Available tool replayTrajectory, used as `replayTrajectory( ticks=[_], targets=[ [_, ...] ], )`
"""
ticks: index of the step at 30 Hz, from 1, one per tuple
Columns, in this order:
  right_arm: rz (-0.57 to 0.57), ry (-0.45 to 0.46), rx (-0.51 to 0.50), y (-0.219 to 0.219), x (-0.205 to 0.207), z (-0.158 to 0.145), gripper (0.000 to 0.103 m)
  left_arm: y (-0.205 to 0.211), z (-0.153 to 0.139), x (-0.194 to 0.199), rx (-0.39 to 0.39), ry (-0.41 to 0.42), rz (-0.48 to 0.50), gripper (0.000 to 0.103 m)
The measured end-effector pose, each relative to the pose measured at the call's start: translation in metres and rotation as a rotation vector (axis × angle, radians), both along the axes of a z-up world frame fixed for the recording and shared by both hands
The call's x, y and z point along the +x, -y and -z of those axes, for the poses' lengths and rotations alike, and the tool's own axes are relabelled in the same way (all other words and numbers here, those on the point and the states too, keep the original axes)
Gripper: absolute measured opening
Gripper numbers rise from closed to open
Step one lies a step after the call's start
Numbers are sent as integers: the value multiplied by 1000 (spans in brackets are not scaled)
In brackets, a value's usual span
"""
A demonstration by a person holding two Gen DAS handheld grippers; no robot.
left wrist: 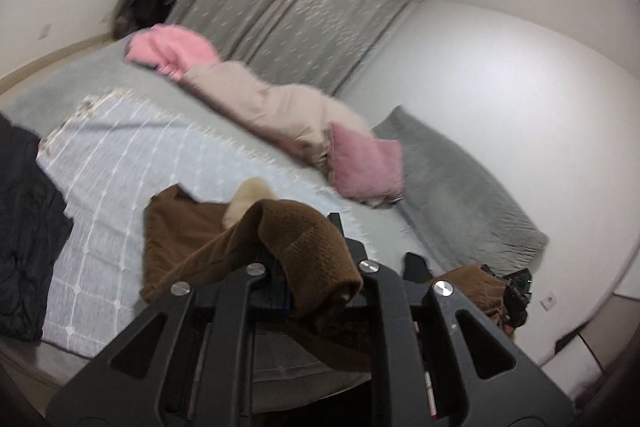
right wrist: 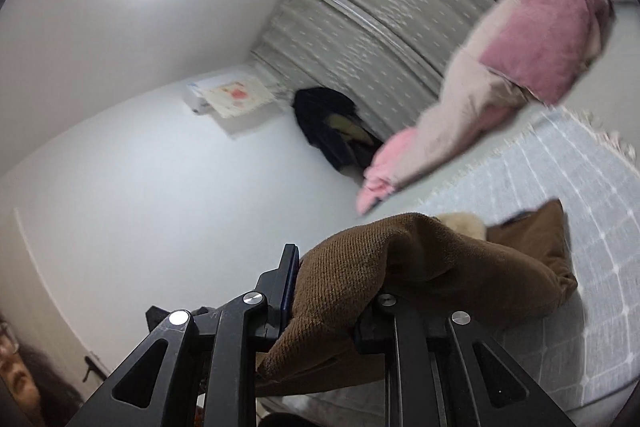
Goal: Fold large clothes
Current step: 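Grasp the coat hem with both tools and fold it up toward the fur collar, then release the hem and grasp the beige fur collar with both tools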
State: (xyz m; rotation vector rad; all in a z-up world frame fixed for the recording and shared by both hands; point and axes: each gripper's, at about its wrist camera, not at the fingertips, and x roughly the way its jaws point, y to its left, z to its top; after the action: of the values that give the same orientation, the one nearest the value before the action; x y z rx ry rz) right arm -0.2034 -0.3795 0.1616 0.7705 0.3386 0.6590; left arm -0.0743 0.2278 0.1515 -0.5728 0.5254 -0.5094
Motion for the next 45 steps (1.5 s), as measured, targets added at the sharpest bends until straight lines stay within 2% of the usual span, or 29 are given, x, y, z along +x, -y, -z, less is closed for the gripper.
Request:
replayTrajectory(
  ticks=[1,4,7,10,11,16,18,21,24,26,27,28,30,31,34,35,37,39,42,44,45],
  targets=[
    [21,-62,-2,-2,18,14,21,0,11,13,8,-30,-25,16],
    [97,-165,-20,-1,58,38,21,7,29,53,88,-74,-105,16],
    [203,-249,-108,-6,100,55,21,26,43,92,210,-111,-146,17],
    [253,-346,-205,-18,137,70,21,49,67,137,369,-202,-183,17],
    [260,-386,-238,-20,153,79,21,53,79,154,385,-240,-176,18],
    [250,-560,-265,-21,219,131,22,57,125,214,404,-362,-160,20],
    [246,-626,-290,-20,252,154,23,59,150,243,436,-469,-124,23],
    [188,-732,-307,-16,273,184,28,61,161,260,432,-565,-67,29],
    [109,-738,-325,-13,276,184,33,60,148,261,411,-573,4,34],
    [43,-733,-307,-9,277,179,40,63,138,262,386,-572,92,46],
    [7,-729,-288,-7,278,175,45,67,134,263,379,-569,124,56],
    [-18,-729,-280,-7,278,170,47,69,128,262,378,-559,159,58],
    [-62,-723,-284,-7,277,158,49,73,110,256,418,-515,183,61],
    [-75,-720,-302,-9,278,153,49,74,103,253,445,-488,181,68],
    [-95,-719,-341,-14,280,143,50,79,81,253,508,-353,138,82],
    [-101,-723,-354,-17,282,141,50,83,78,257,528,-322,131,82],
    [-98,-728,-361,-20,289,137,50,94,81,273,549,-307,134,82],
    [-96,-733,-341,-22,294,133,51,110,90,296,522,-316,169,82],
    [-116,-726,-181,-10,295,136,59,144,110,336,517,-315,245,82],
    [-90,-707,-124,1,292,134,61,167,129,365,515,-336,271,82],
    [-49,-685,-122,7,289,130,67,175,139,376,501,-350,284,82]
  ],
)
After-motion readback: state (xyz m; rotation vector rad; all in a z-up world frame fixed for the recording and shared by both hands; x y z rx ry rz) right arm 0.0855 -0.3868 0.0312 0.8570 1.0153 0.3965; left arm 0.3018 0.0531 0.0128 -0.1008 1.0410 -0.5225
